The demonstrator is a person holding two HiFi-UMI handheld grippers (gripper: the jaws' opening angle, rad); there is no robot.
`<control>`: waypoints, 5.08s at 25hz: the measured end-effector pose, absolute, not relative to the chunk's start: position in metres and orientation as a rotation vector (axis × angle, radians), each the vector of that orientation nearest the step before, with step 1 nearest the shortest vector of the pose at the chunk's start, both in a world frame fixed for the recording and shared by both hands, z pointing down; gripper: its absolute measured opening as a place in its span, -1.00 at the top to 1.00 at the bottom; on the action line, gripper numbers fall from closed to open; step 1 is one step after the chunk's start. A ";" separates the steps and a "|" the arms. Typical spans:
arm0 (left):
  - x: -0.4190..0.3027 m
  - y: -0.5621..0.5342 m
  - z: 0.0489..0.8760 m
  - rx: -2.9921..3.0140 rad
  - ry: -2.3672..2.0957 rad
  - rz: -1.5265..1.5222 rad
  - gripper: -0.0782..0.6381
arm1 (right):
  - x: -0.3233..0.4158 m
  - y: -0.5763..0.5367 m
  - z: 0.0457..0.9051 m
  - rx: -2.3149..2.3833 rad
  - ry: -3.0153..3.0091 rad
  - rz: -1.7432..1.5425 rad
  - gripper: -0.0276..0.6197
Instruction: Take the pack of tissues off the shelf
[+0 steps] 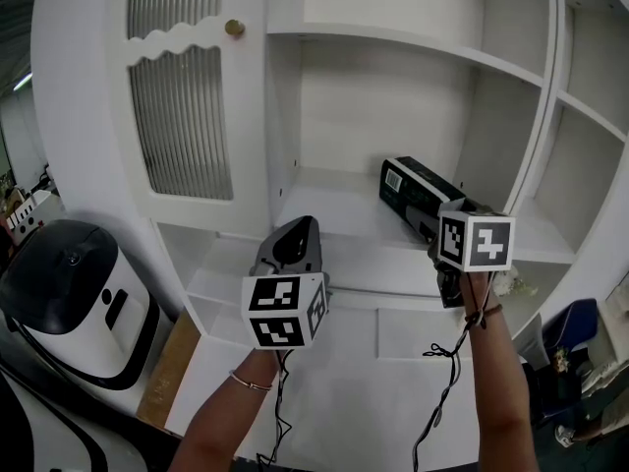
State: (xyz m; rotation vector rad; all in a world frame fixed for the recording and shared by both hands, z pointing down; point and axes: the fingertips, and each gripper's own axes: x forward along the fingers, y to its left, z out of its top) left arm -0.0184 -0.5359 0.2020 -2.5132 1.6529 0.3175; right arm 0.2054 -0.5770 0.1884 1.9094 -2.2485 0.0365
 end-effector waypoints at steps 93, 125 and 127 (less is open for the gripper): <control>0.159 -0.450 0.298 -2.939 1.148 0.258 0.73 | 0.361 -0.260 0.286 2.828 -1.606 -0.094 -0.18; 0.022 -0.492 0.446 -2.750 1.844 0.104 0.73 | 0.274 -0.420 0.441 2.417 -2.040 0.108 -0.18; 0.015 -0.492 0.443 -2.724 1.862 0.114 0.73 | 0.268 -0.425 0.439 2.397 -2.067 0.101 -0.18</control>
